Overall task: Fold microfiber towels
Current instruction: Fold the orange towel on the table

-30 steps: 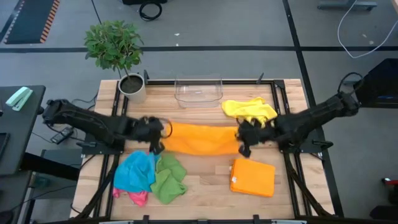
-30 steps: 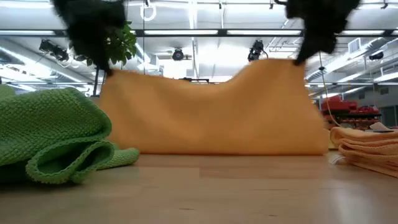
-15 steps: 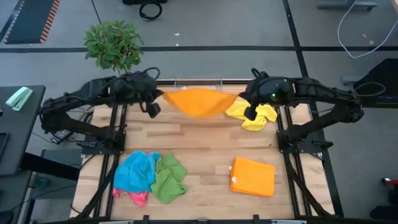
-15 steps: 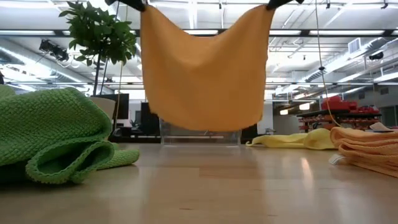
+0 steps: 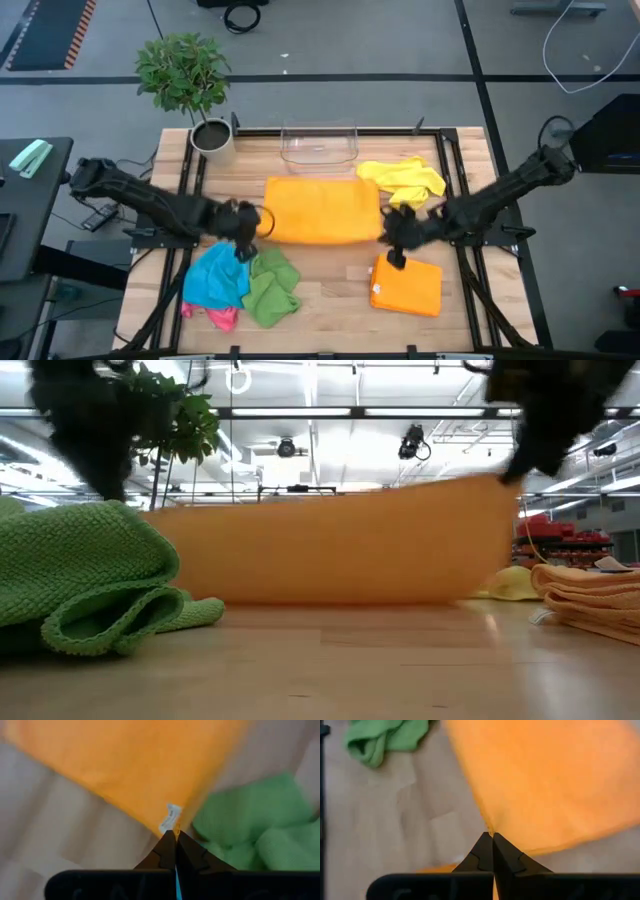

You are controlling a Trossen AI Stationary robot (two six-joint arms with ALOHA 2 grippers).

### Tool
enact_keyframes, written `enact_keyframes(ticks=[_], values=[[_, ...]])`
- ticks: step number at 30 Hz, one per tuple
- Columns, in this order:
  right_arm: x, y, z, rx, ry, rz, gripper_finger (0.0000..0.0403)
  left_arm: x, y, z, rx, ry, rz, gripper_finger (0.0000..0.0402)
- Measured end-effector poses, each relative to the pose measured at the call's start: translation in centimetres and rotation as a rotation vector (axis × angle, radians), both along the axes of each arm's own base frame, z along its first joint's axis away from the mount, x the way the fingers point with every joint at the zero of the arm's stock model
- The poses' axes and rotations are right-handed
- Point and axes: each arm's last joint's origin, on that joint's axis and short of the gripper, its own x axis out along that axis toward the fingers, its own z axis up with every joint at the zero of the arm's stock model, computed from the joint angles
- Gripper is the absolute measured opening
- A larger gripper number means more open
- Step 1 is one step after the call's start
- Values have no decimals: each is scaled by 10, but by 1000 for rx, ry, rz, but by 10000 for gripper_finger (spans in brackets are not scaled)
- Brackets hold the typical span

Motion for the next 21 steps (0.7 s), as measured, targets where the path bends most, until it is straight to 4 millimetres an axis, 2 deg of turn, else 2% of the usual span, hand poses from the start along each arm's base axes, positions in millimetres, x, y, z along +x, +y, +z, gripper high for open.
enact_keyframes(ticks=[3,8,11,15,21], values=[[-11,10,-19,94,2,-65,0,-9,-9,-19,-42,-1,59,5],[-13,14,-19,129,1,-107,0,-10,-12,-18,-14,-26,83,5],[-9,-1,-17,100,32,-185,0,-4,1,-12,65,-51,142,4],[-1,-28,-16,46,46,-277,0,1,29,-12,124,-24,225,5],[4,-72,-19,-36,84,-370,0,12,68,-17,204,10,239,4]])
